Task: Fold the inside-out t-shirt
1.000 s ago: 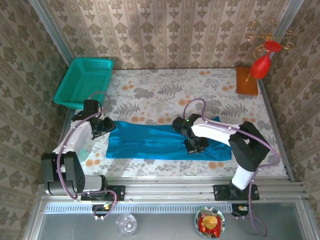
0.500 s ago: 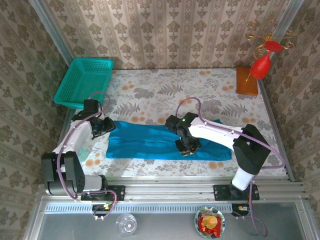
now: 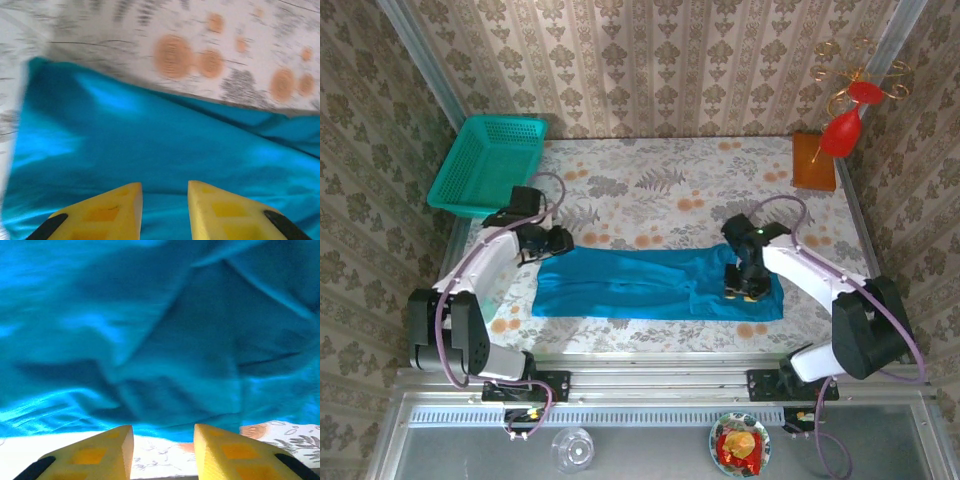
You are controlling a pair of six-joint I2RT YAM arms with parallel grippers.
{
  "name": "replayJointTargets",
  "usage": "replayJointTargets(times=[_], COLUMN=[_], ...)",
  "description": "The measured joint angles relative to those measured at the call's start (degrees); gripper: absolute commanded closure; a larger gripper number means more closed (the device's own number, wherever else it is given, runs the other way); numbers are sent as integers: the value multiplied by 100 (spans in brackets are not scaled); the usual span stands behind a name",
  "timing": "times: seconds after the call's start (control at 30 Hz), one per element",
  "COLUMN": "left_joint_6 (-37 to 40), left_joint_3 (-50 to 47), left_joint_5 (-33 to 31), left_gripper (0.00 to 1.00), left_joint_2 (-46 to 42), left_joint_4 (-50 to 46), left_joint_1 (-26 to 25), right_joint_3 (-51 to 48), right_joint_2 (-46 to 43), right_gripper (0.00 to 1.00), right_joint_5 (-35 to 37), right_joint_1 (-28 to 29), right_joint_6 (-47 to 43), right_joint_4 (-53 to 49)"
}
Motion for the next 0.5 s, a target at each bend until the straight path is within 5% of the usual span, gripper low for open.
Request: replayJointTargets(times=[0.27,0.5], left_joint_6=[-420,-691], left_joint_3=[260,621], left_joint_5=[588,754], left_gripper=[67,67], left_joint_2=[772,1705], left_joint_4=[636,1051], left_joint_1=[-1690,-2273], right_joint_3=[-269,-269], right_joint_2=[129,614], right_gripper=[63,64], right_joint_5=[-214,-195], right_joint_1=[-868,-1069], right_joint_6=[-363,-564], right_joint_4=[533,896])
